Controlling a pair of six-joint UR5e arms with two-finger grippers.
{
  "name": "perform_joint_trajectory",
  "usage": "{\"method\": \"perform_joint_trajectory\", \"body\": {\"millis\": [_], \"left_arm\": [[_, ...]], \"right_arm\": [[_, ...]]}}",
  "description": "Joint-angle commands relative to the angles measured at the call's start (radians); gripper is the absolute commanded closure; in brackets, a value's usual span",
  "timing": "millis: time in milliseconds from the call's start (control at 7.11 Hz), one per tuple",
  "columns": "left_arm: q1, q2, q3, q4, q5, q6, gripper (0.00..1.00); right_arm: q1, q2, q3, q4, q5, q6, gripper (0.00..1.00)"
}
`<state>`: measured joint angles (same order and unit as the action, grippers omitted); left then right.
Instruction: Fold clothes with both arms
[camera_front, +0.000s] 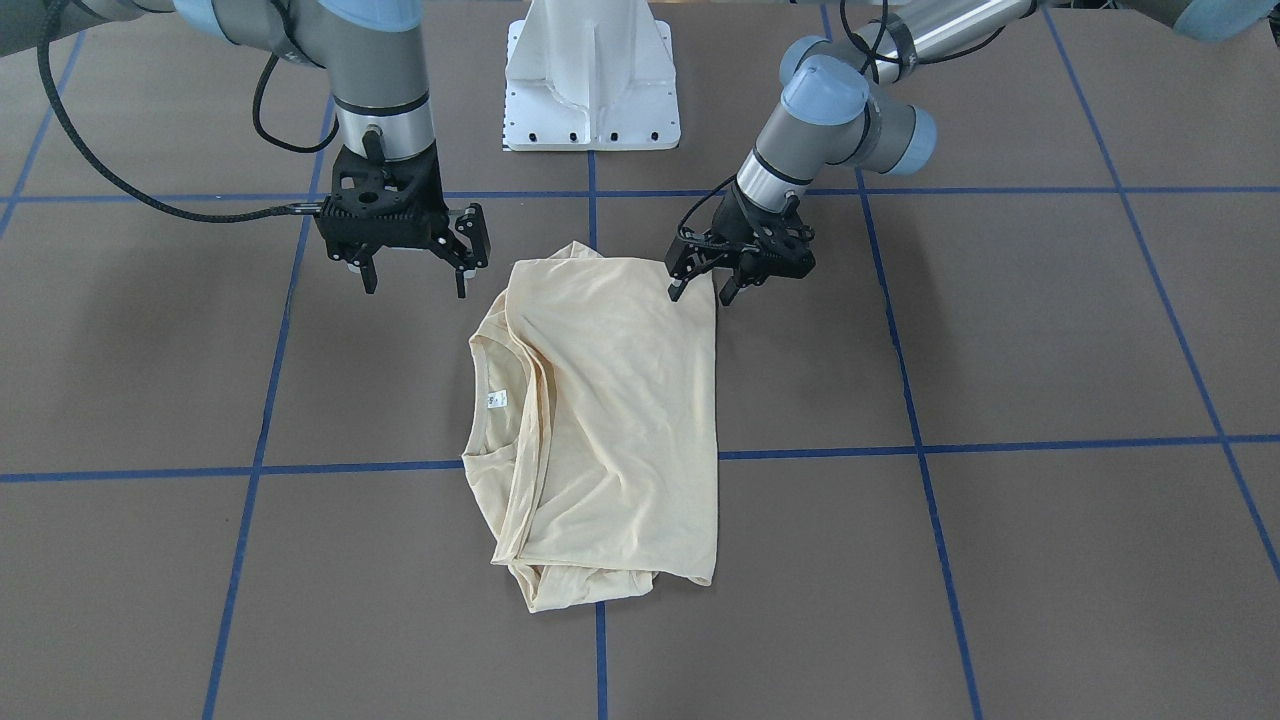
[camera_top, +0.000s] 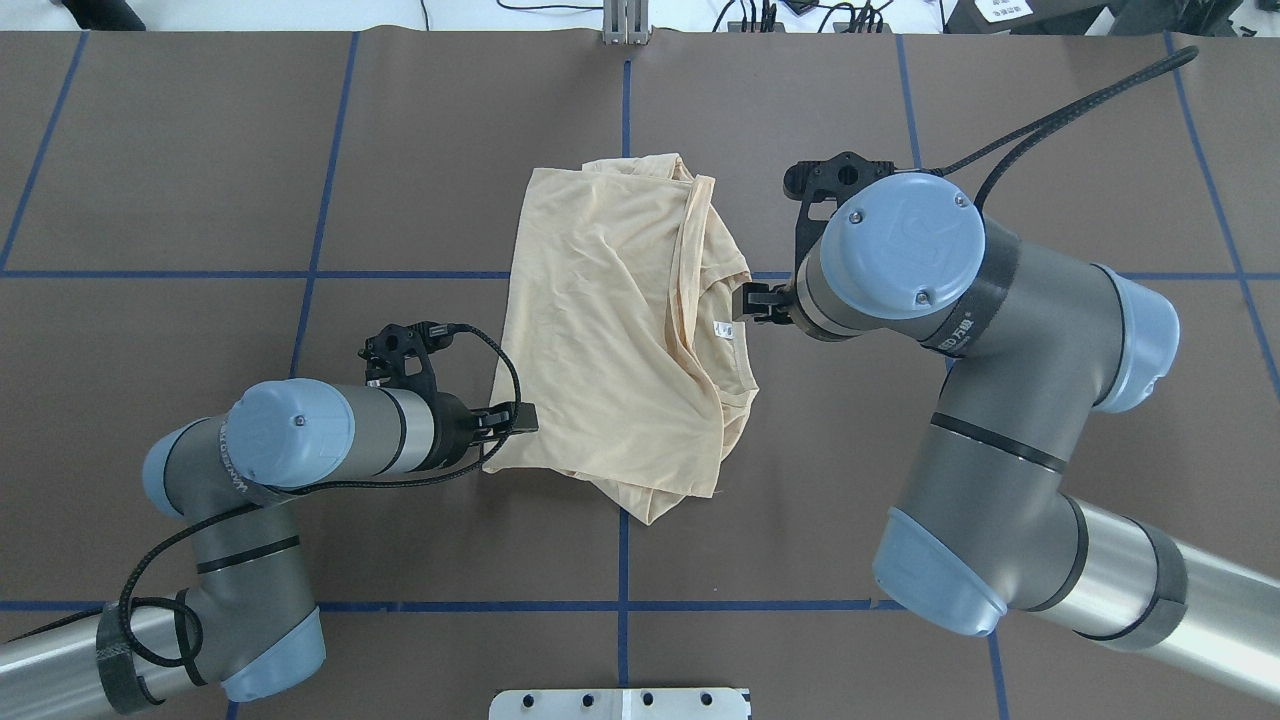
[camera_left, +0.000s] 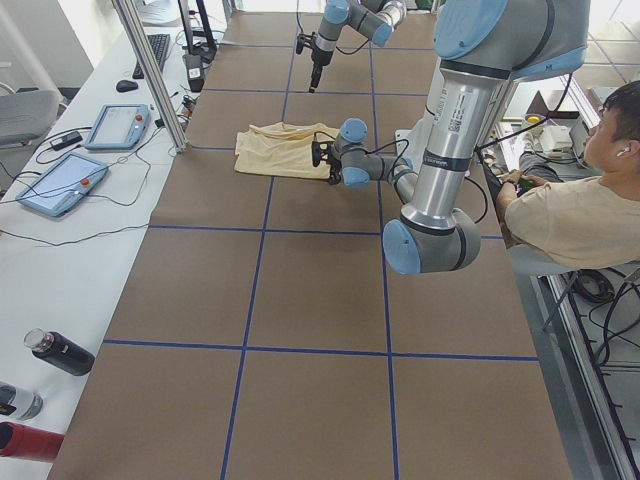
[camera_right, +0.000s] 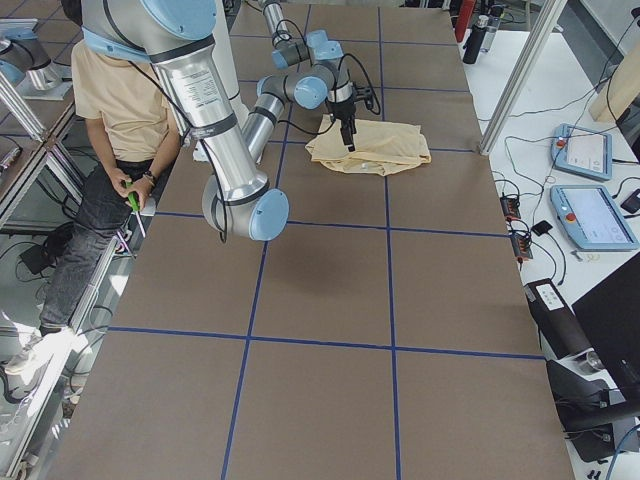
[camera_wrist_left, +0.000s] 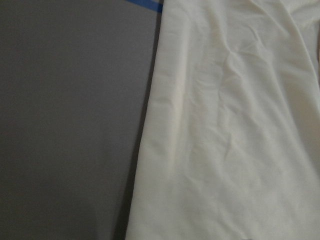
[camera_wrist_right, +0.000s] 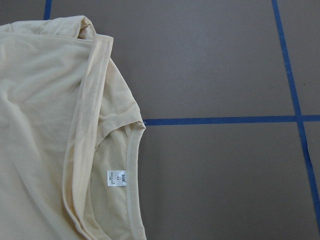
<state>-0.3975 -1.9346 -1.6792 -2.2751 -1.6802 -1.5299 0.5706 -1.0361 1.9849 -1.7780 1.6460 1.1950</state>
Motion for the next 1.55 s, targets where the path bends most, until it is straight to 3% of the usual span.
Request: {"method": "perform_joint_trajectory", "body": {"millis": [0,281,422,563,703,844,1126,1407], "left_arm": [[0.015,0.002,-0.016,0.000,-0.004,-0.004,0.29],[0.017,0.002,-0.017,0.000,-0.006,-0.004,0.38],[0.019,0.002,-0.017,0.002,-0.006,-0.004,0.50],[0.019,0.002,-0.017,0.000,-0.006,-0.004,0.78],[0.017,0.003,-0.023,0.000,-0.004,-0.004,1.00],[0.019,0.005,-0.031,0.000,-0.003,-0.004,1.00],[0.019,0.005,-0.036,0.000,0.000,-0.004,1.00],[0.019,0.005,-0.039,0.000,0.000,-0.004,1.00]], "right_arm": [[0.000,-0.001,0.000,-0.001,-0.002,0.000,0.00],[-0.001,-0.001,0.000,0.000,-0.003,0.000,0.00],[-0.001,-0.001,-0.001,-0.001,-0.003,0.000,0.00],[-0.001,-0.001,-0.003,0.000,-0.002,0.000,0.00],[-0.008,0.001,-0.009,0.000,-0.005,0.011,0.00],[-0.014,0.002,-0.014,0.006,-0.006,0.032,0.00],[-0.082,-0.010,-0.050,0.177,-0.052,0.266,0.03],[-0.208,-0.013,-0.125,0.290,-0.237,0.513,0.10]]}}
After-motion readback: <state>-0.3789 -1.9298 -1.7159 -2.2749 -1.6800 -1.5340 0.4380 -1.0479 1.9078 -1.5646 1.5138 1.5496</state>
